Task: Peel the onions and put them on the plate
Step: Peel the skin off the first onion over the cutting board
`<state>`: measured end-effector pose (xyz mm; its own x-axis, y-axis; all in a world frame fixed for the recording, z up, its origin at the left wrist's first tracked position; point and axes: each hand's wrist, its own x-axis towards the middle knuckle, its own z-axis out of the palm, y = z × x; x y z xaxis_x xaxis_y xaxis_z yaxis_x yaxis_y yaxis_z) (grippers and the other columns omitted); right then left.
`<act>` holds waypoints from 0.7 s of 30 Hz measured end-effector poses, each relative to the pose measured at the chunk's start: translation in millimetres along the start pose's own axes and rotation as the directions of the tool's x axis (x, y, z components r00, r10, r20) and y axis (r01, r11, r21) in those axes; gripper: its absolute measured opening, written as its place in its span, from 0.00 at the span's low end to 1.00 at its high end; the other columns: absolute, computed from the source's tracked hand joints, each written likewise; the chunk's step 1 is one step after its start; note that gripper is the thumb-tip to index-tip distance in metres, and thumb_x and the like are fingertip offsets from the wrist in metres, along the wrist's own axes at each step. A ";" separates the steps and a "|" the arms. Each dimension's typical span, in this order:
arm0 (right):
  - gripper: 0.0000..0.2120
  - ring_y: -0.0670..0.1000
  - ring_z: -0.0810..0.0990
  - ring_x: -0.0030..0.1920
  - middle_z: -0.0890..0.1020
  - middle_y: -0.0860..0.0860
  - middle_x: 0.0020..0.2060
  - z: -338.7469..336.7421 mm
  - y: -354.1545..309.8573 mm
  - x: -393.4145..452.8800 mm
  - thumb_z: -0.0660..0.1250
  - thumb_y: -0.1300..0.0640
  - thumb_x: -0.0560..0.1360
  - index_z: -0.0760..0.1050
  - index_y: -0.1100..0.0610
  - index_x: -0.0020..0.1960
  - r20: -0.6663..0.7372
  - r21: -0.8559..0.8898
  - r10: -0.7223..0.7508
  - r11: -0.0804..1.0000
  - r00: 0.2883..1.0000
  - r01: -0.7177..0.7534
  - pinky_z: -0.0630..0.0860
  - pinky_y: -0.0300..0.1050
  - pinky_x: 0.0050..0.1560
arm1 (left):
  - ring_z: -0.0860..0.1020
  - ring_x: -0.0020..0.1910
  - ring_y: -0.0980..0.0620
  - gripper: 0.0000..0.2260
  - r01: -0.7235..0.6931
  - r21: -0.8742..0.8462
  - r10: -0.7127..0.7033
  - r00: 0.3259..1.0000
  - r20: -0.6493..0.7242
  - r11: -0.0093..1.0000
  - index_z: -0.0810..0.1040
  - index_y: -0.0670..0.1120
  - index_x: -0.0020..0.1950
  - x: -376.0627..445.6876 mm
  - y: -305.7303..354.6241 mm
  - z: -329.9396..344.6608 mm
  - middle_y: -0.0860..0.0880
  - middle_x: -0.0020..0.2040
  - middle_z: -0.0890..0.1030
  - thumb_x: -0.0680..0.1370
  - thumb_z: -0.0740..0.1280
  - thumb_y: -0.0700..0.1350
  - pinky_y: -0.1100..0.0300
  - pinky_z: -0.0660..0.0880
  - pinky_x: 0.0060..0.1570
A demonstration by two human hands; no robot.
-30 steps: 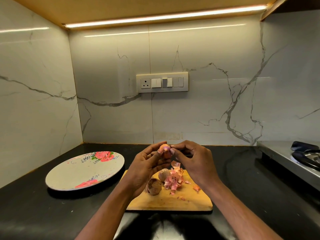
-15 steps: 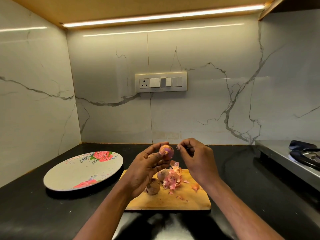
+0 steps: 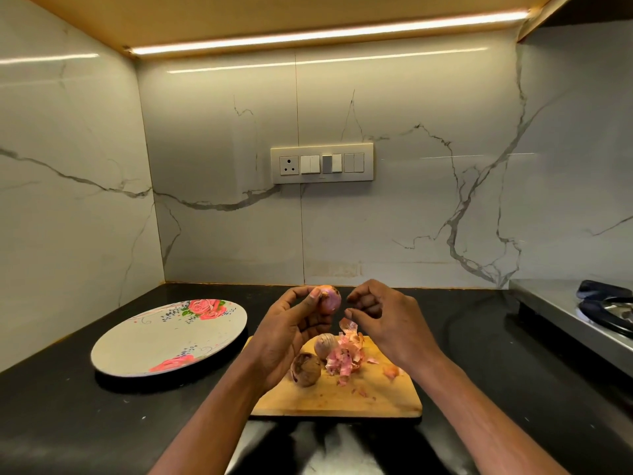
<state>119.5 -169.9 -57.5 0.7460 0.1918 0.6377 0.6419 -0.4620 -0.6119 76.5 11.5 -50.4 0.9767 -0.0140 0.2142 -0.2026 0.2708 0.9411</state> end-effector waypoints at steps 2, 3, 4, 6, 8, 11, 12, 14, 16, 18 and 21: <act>0.05 0.35 0.81 0.44 0.84 0.41 0.42 -0.1 -1.2 0.2 0.72 0.53 0.77 0.82 0.51 0.53 0.005 0.009 -0.011 1.000 1.000 0.011 0.75 0.27 0.42 | 0.82 0.46 0.49 0.12 -0.002 0.015 0.003 1.000 -0.008 1.000 0.78 0.44 0.62 0.2 -0.2 0.2 0.42 0.53 0.83 0.80 0.65 0.46 0.58 0.80 0.47; 0.06 0.36 0.81 0.45 0.84 0.41 0.43 -0.1 -2.5 0.1 0.71 0.52 0.78 0.83 0.50 0.54 -0.001 0.023 -0.018 1.000 1.000 0.018 0.75 0.27 0.42 | 0.82 0.47 0.49 0.13 -0.003 0.020 0.003 1.000 -0.012 1.000 0.78 0.44 0.62 0.3 -0.2 0.2 0.42 0.53 0.83 0.79 0.65 0.47 0.58 0.80 0.47; 0.07 0.35 0.81 0.46 0.85 0.41 0.45 -0.2 -4.6 -0.2 0.70 0.51 0.78 0.83 0.50 0.55 -0.011 0.052 -0.024 0.998 1.000 0.025 0.75 0.27 0.42 | 0.82 0.47 0.49 0.14 -0.002 0.023 0.002 1.000 -0.015 1.000 0.78 0.44 0.62 0.3 -0.2 0.2 0.42 0.53 0.83 0.78 0.66 0.47 0.58 0.80 0.47; 0.09 0.35 0.82 0.47 0.85 0.41 0.46 -0.4 -9.4 -1.4 0.71 0.49 0.77 0.83 0.49 0.56 -0.029 0.113 -0.044 0.993 0.999 0.047 0.76 0.28 0.43 | 0.82 0.49 0.48 0.18 -0.003 0.033 0.003 1.000 -0.016 0.999 0.78 0.44 0.62 0.5 -0.5 -0.1 0.42 0.52 0.84 0.75 0.68 0.49 0.58 0.80 0.48; 0.10 0.36 0.83 0.46 0.86 0.41 0.44 0.5 -12.0 -2.3 0.72 0.49 0.76 0.84 0.50 0.55 -0.047 0.114 -0.070 0.991 0.996 0.075 0.78 0.30 0.45 | 0.82 0.50 0.48 0.19 -0.005 0.047 0.005 1.000 -0.010 0.999 0.78 0.44 0.63 0.8 -1.0 -0.3 0.43 0.51 0.85 0.74 0.69 0.50 0.57 0.80 0.49; 0.09 0.37 0.83 0.44 0.86 0.40 0.42 1.8 -11.8 -3.3 0.73 0.49 0.75 0.85 0.50 0.54 -0.066 0.061 -0.100 0.993 0.993 0.105 0.79 0.32 0.44 | 0.83 0.50 0.48 0.19 -0.015 0.066 0.015 1.000 -0.005 0.998 0.77 0.43 0.62 0.8 -1.6 -0.8 0.43 0.50 0.86 0.74 0.69 0.49 0.58 0.79 0.48; 0.09 0.38 0.83 0.44 0.86 0.40 0.42 2.0 -11.3 -3.5 0.73 0.49 0.75 0.85 0.50 0.54 -0.070 0.049 -0.106 0.993 0.992 0.109 0.79 0.32 0.43 | 0.83 0.49 0.49 0.19 -0.018 0.076 0.019 1.000 -0.005 0.997 0.77 0.43 0.62 1.0 -1.7 -1.1 0.43 0.50 0.86 0.74 0.69 0.49 0.58 0.79 0.48; 0.08 0.39 0.83 0.43 0.86 0.41 0.41 2.0 -10.7 -3.7 0.73 0.49 0.76 0.85 0.50 0.53 -0.072 0.034 -0.117 0.992 0.991 0.120 0.80 0.34 0.41 | 0.83 0.48 0.49 0.19 -0.024 0.087 0.024 1.000 -0.002 0.996 0.77 0.43 0.62 1.1 -1.7 -1.3 0.43 0.49 0.86 0.74 0.69 0.49 0.58 0.79 0.48; 0.08 0.40 0.83 0.42 0.86 0.41 0.40 2.1 -10.2 -3.5 0.72 0.50 0.76 0.86 0.51 0.52 -0.068 0.021 -0.125 0.992 0.990 0.126 0.80 0.37 0.41 | 0.83 0.47 0.50 0.19 -0.027 0.097 0.027 1.000 -0.001 0.995 0.77 0.42 0.62 1.4 -2.3 -1.6 0.44 0.49 0.86 0.74 0.69 0.49 0.58 0.79 0.48; 0.08 0.41 0.83 0.42 0.86 0.42 0.40 2.3 -9.7 -3.8 0.72 0.51 0.76 0.86 0.52 0.52 -0.066 0.014 -0.124 0.992 0.990 0.125 0.80 0.37 0.41 | 0.82 0.47 0.50 0.19 -0.027 0.099 0.027 1.000 -0.002 0.995 0.77 0.42 0.62 1.4 -3.1 -1.9 0.43 0.49 0.86 0.73 0.69 0.49 0.57 0.79 0.48; 0.06 0.41 0.83 0.42 0.86 0.42 0.39 3.4 -10.2 -4.3 0.72 0.52 0.76 0.86 0.52 0.51 -0.068 0.026 -0.119 0.992 0.991 0.121 0.80 0.36 0.41 | 0.82 0.47 0.50 0.19 -0.024 0.088 0.024 1.000 0.003 0.996 0.77 0.42 0.62 1.3 -3.9 -2.3 0.44 0.48 0.86 0.74 0.69 0.49 0.58 0.79 0.48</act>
<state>110.4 -163.1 -55.6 0.6503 0.1862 0.7366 0.7320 -0.4131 -0.5418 78.7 12.6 -54.4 0.9713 -0.0103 0.2378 -0.2318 0.1853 0.9549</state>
